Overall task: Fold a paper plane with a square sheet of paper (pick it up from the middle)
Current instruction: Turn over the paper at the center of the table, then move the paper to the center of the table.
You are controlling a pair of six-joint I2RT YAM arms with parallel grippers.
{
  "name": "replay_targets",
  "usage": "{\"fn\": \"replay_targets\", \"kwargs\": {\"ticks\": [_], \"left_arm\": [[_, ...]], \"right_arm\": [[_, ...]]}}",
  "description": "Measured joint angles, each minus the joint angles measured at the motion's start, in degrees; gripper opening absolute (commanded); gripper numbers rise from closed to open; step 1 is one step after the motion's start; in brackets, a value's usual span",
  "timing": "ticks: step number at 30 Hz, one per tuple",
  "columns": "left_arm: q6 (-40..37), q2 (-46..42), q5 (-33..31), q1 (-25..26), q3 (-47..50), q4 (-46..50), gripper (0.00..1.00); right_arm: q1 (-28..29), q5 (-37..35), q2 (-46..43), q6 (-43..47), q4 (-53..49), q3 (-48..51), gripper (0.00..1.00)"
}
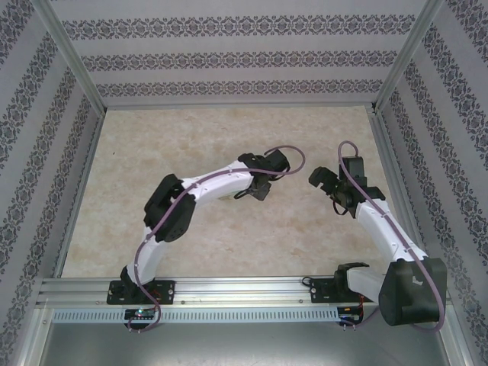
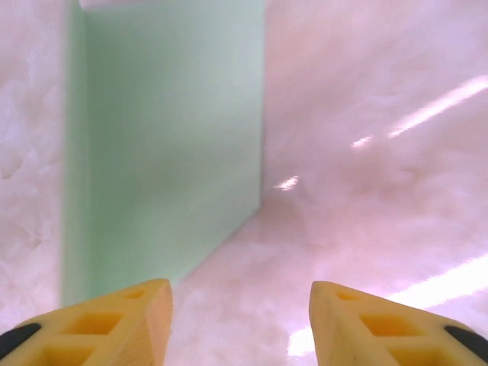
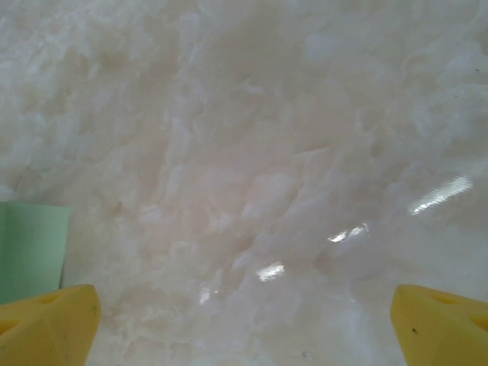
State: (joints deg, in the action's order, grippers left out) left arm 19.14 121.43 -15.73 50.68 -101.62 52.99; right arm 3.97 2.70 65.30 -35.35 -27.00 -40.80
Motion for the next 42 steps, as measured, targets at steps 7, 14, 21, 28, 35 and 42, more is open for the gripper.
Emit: {"fn": "replay_targets", "kwargs": {"ticks": [7,14,21,28,35,42], "left_arm": [[3.4,-16.5,12.2,-6.0,12.3,-10.7,0.67],[10.1,-25.2,17.1,-19.1,29.7,-19.8,0.88],[14.8,-30.9,17.4,-25.7,40.7,-23.2,1.0],[16.3,-34.9,17.5,-30.2,45.5,-24.1,1.0],[17.2,-35.6,19.0,-32.9,46.9,-24.4,1.0],[17.2,-35.5,21.6,-33.0,46.9,-26.0,1.0]], "right_arm": [[1.8,6.6,3.8,0.8,2.2,-1.8,0.92],[17.3,8.2,13.9,0.0,5.2,-10.4,0.69],[29.3,8.0,32.7,-2.3,7.8,-26.8,0.44],[34.3,9.2,48.9,-2.9,6.5,-40.1,0.4],[35.0,10.5,54.8,-2.6,3.5,-43.8,0.4],[35.0,12.2,56.5,2.0,-0.5,-44.0,0.4]]}}
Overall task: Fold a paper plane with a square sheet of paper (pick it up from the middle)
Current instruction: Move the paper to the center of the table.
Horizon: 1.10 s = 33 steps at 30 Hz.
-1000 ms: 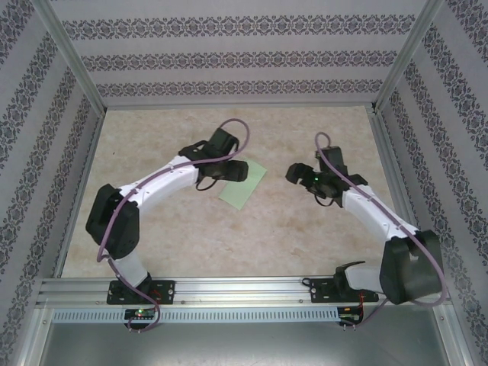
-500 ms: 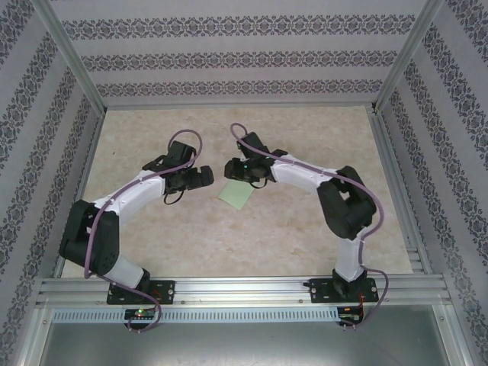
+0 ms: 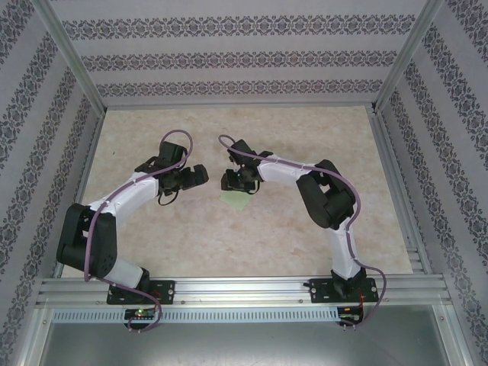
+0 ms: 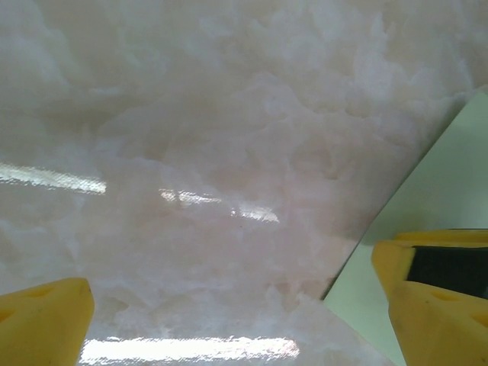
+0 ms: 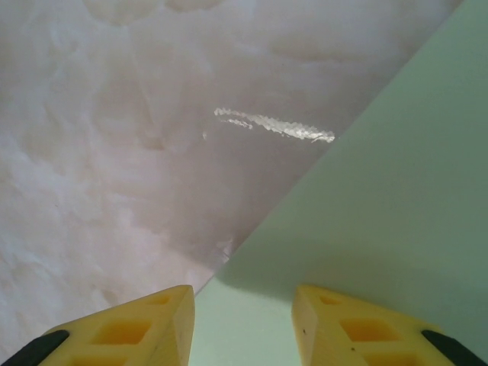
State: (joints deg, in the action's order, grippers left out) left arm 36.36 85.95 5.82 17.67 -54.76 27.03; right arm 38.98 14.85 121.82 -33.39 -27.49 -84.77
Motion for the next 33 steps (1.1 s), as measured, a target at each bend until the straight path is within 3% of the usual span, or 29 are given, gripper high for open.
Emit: {"fn": "replay_targets", "kwargs": {"ticks": [7,15,22,26,33], "left_arm": [[0.0,0.9,2.4,0.0,0.0,-0.9,1.0],[0.0,1.3,8.3,0.0,0.2,-4.5,0.93],[-0.2,4.6,15.5,1.3,0.2,-8.4,0.82],[-0.3,7.6,19.5,4.3,-1.5,-9.9,0.67],[0.4,14.9,24.6,10.0,-7.8,-13.9,0.43]], "right_arm": [[-0.1,1.2,-0.3,11.2,-3.6,0.0,0.39],[-3.2,2.4,-8.7,24.6,-10.4,9.9,0.42],[-9.3,6.0,-24.8,11.0,1.3,25.0,0.53],[-11.1,4.0,-35.1,1.6,6.7,31.9,0.57],[-14.8,2.4,-38.0,-5.8,8.7,38.3,0.64]]}}
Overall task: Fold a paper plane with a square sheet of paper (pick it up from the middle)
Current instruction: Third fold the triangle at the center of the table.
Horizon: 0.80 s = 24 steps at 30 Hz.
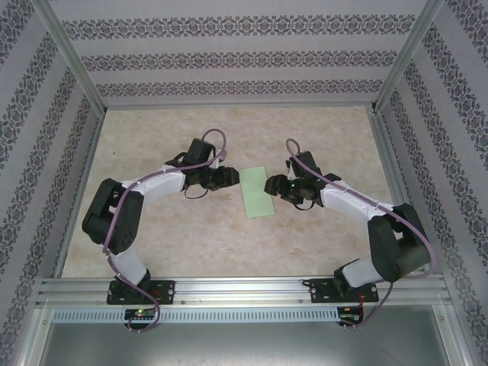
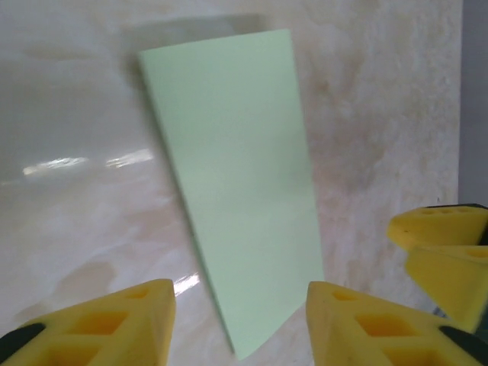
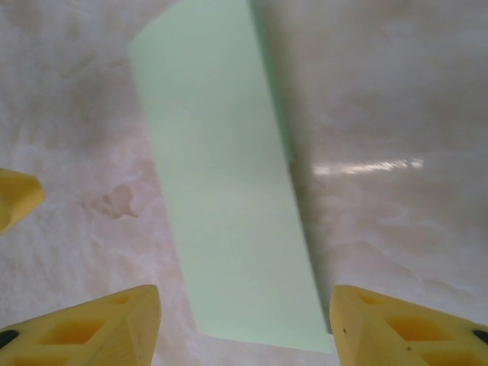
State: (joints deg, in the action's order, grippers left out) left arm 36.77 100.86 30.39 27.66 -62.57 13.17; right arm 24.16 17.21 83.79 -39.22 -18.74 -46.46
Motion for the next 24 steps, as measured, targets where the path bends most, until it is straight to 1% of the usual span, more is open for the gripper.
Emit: {"fn": "replay_targets", "kwargs": {"ticks": [5,7,11,15,24], "left_arm": [[1.1,6.1,2.2,3.1,-3.6,-2.0,0.35],[1.3,8.4,2.6,4.0,-4.8,-2.1,0.3],[1.0,12.4,2.0,5.1,-8.3,-0.7,0.24],[0.7,14.6,0.3,5.5,-10.1,1.6,0.23],[-0.3,15.3,-4.0,5.5,-10.2,5.8,0.21]], "right_arm": [[-0.8,0.7,0.7,-0.6,0.5,1.9,0.65],[-0.8,1.7,1.7,-0.4,1.3,1.9,0.64],[-0.8,3.7,4.2,0.6,1.9,1.9,0.62],[-0.7,5.6,6.2,2.4,1.9,1.9,0.59],[-0.5,9.1,8.8,5.1,1.7,1.8,0.53]]}}
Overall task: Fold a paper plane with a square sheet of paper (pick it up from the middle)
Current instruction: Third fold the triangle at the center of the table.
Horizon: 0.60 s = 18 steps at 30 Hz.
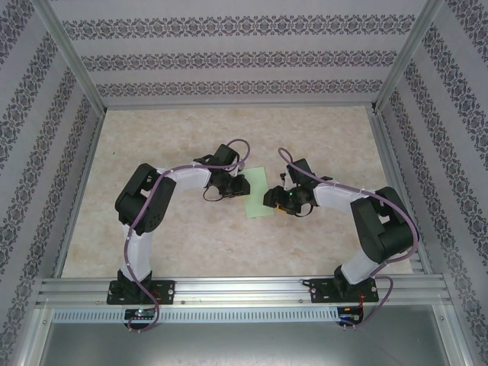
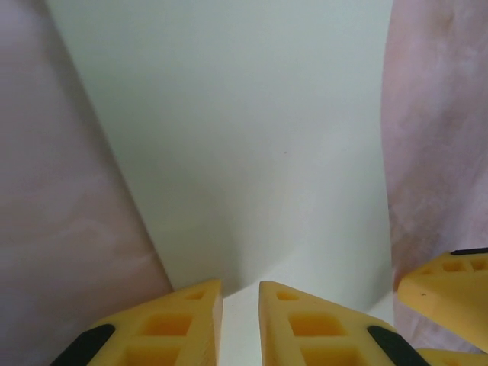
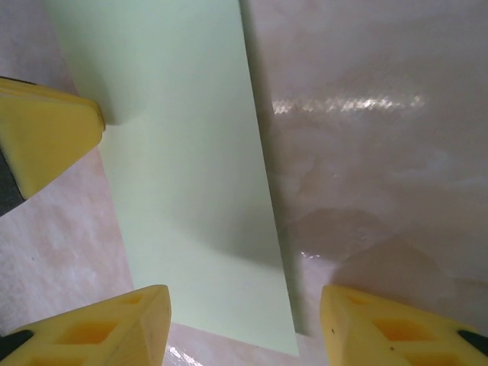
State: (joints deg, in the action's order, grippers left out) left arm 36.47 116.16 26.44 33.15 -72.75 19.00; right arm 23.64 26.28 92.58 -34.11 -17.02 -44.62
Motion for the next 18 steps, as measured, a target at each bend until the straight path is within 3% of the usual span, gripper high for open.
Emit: {"fn": "replay_targets", "kwargs": {"ticks": [11,18], "left_arm": [[0.0,0.1,-0.2,0.0,-0.1,0.1,0.21],[0.0,0.1,-0.3,0.0,-0.1,0.1,0.21]], "right_arm": [[0.4,2.6,1.1,1.3,-0.3,0.0,0.53],[0.4,4.3,1.1,0.8,0.5,0.2,0.48]]}}
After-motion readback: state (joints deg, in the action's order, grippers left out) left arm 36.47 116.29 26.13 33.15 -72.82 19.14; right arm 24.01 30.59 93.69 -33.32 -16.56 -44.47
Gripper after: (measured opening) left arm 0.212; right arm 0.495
